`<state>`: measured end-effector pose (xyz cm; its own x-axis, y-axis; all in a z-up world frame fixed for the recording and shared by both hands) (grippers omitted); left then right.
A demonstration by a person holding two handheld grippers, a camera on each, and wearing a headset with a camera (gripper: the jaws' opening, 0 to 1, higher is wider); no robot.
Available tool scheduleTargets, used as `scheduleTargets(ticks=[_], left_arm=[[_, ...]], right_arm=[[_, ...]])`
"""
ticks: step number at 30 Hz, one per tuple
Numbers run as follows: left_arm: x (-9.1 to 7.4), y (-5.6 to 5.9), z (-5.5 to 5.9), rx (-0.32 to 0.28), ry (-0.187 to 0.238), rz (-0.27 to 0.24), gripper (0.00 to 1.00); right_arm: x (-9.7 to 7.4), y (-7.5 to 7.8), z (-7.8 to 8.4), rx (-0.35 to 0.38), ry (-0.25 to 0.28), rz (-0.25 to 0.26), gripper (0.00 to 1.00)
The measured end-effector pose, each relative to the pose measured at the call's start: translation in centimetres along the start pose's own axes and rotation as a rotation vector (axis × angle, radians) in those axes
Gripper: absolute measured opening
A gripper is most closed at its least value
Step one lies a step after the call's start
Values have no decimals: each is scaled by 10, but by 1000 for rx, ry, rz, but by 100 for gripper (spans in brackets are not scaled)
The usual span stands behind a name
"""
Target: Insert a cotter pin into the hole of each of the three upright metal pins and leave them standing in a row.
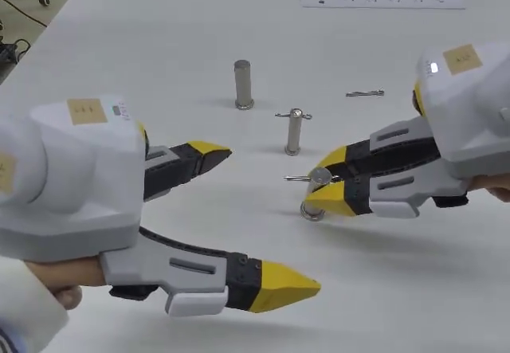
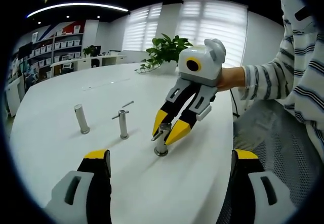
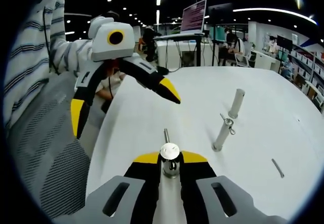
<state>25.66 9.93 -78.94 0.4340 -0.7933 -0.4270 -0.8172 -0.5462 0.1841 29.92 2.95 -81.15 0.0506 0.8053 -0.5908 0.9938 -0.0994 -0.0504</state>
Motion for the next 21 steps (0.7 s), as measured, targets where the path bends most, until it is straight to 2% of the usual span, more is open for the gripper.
scheduleTargets(ticks=[6,10,14,21], left_arm=[[1,1,5,-3,-14,-7,99],[1,0,6,-17,8,-22,99],[1,-1,9,-20,-1,-31,99],[2,-2,11,-26,-7,-30,99]], right_arm=[[-1,0,0,-16,16,19,14],[-2,0,1,-13,18,28,13],[-4,1,2,-9,16,32,13],[-10,8,4,7,16,51,13]])
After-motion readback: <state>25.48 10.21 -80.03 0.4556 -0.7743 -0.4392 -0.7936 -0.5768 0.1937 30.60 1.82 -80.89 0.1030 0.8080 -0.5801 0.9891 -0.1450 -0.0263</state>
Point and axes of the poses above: the centre of the closed fingertips' face, and the gripper's own axes: x roughly forward along the fingers, y roughly to its right, z roughly out of its underside, the point moved 3 cm from there along -x, roughly backward along the fingers
